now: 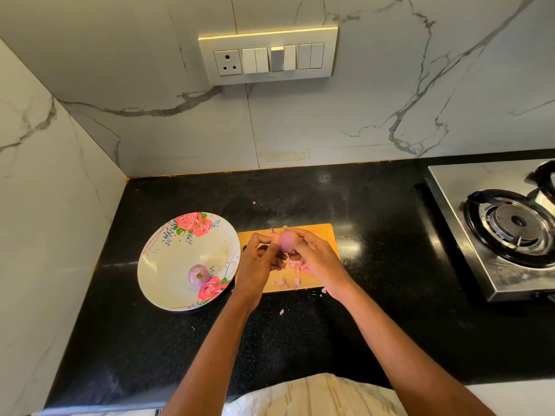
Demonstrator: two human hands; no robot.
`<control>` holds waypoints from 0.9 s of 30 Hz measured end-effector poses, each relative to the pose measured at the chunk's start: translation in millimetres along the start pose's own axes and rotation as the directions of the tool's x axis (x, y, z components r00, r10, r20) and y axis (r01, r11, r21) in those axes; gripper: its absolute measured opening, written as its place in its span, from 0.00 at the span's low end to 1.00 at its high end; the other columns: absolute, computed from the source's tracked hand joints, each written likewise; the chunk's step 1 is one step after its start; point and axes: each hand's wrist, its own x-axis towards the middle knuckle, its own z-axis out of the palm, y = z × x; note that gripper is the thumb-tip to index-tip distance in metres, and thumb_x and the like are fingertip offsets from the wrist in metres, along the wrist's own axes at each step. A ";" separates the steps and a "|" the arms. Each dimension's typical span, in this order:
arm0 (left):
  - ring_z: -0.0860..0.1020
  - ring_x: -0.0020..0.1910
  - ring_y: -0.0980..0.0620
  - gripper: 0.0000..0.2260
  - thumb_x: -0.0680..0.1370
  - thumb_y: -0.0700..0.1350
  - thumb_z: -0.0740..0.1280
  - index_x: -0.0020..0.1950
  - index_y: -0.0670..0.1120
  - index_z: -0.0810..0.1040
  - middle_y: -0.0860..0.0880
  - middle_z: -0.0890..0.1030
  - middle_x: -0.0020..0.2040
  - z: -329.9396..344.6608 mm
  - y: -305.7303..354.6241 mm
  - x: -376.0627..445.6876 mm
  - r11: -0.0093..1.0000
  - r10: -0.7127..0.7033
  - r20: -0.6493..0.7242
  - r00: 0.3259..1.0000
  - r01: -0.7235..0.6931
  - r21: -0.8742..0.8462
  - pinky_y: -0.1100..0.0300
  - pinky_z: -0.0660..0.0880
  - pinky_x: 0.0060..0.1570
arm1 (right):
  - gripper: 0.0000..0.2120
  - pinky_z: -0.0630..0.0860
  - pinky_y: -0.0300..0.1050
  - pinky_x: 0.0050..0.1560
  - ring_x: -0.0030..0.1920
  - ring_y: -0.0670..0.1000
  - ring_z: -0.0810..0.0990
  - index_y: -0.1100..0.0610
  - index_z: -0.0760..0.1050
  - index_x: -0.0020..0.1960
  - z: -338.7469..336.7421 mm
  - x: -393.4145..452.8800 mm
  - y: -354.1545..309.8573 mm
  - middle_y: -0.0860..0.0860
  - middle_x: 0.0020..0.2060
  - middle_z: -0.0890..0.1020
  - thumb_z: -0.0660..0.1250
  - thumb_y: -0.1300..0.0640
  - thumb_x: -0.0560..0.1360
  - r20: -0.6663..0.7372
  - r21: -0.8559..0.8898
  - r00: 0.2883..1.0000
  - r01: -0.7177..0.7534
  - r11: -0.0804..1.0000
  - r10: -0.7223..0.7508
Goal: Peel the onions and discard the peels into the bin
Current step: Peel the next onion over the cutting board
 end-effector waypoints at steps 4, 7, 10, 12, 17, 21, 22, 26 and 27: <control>0.78 0.36 0.52 0.13 0.84 0.52 0.62 0.56 0.42 0.75 0.44 0.84 0.42 0.1 0.8 -1.0 1.000 0.005 0.016 1.000 -0.005 0.019 0.61 0.77 0.41 | 0.20 0.81 0.51 0.60 0.59 0.48 0.81 0.47 0.77 0.67 1.9 0.2 0.1 0.46 0.59 0.81 0.71 0.43 0.78 -0.019 -0.038 0.998 0.054 0.998 -0.055; 0.78 0.36 0.53 0.12 0.85 0.49 0.62 0.59 0.41 0.75 0.44 0.83 0.41 1.4 -0.9 -1.5 1.000 0.008 0.022 1.000 -0.008 -0.004 0.61 0.76 0.40 | 0.18 0.82 0.45 0.58 0.58 0.48 0.83 0.46 0.77 0.69 1.7 -1.8 -2.5 0.49 0.63 0.80 0.67 0.46 0.81 -0.019 0.001 0.998 0.066 0.998 -0.066; 0.78 0.37 0.53 0.11 0.84 0.48 0.62 0.59 0.40 0.75 0.44 0.83 0.41 3.3 -1.4 -2.3 1.000 0.013 0.020 1.000 -0.012 -0.021 0.63 0.76 0.40 | 0.17 0.82 0.48 0.58 0.53 0.49 0.85 0.44 0.77 0.69 0.9 -3.5 -3.5 0.48 0.62 0.81 0.60 0.43 0.84 -0.035 0.001 0.998 0.059 0.998 -0.059; 0.78 0.37 0.53 0.11 0.84 0.48 0.62 0.59 0.40 0.75 0.44 0.83 0.42 4.0 -2.5 -2.5 1.000 0.012 0.018 1.000 -0.012 -0.025 0.63 0.77 0.41 | 0.18 0.82 0.51 0.58 0.52 0.49 0.86 0.44 0.79 0.68 -1.3 -2.3 -3.7 0.49 0.61 0.82 0.56 0.43 0.85 -0.049 -0.006 0.997 0.054 0.999 -0.055; 0.78 0.38 0.53 0.11 0.85 0.46 0.62 0.61 0.41 0.76 0.37 0.82 0.48 2.3 -4.5 -3.3 0.998 0.042 0.035 0.999 -0.040 -0.046 0.61 0.78 0.43 | 0.18 0.82 0.50 0.60 0.59 0.49 0.83 0.47 0.78 0.68 -2.9 -0.7 -3.4 0.49 0.62 0.82 0.69 0.47 0.79 0.003 0.015 0.999 0.046 0.999 -0.046; 0.79 0.40 0.53 0.10 0.84 0.45 0.64 0.63 0.44 0.77 0.41 0.83 0.51 2.2 -3.6 -5.4 0.998 0.037 0.069 0.997 -0.034 -0.044 0.62 0.78 0.45 | 0.12 0.82 0.56 0.59 0.55 0.50 0.85 0.48 0.80 0.64 -1.3 -0.4 -3.3 0.50 0.59 0.83 0.67 0.50 0.81 -0.057 0.057 0.998 0.039 0.998 -0.036; 0.80 0.40 0.54 0.10 0.83 0.46 0.65 0.63 0.45 0.78 0.43 0.83 0.50 2.9 -3.1 -6.3 0.999 0.031 0.068 0.997 -0.029 -0.032 0.62 0.78 0.45 | 0.12 0.82 0.57 0.58 0.54 0.50 0.86 0.47 0.81 0.64 -1.4 -1.2 -4.4 0.50 0.58 0.83 0.64 0.48 0.83 -0.080 0.052 0.996 0.032 0.998 -0.028; 0.82 0.41 0.53 0.12 0.80 0.50 0.70 0.63 0.50 0.77 0.47 0.84 0.51 7.3 -2.2 -7.8 1.000 0.015 0.036 0.999 -0.015 0.010 0.61 0.78 0.43 | 0.16 0.81 0.54 0.62 0.58 0.50 0.84 0.48 0.80 0.66 -6.1 -3.7 -8.6 0.51 0.60 0.83 0.59 0.47 0.85 -0.044 0.100 0.999 0.029 0.995 -0.024; 0.83 0.42 0.53 0.12 0.80 0.50 0.70 0.63 0.50 0.77 0.48 0.85 0.51 8.3 -2.1 -8.2 1.000 0.006 0.017 1.000 -0.006 -0.012 0.60 0.79 0.44 | 0.15 0.80 0.51 0.63 0.60 0.50 0.83 0.50 0.79 0.67 -7.5 -4.4 -9.5 0.52 0.62 0.82 0.61 0.49 0.85 -0.014 0.148 1.000 0.020 0.989 -0.018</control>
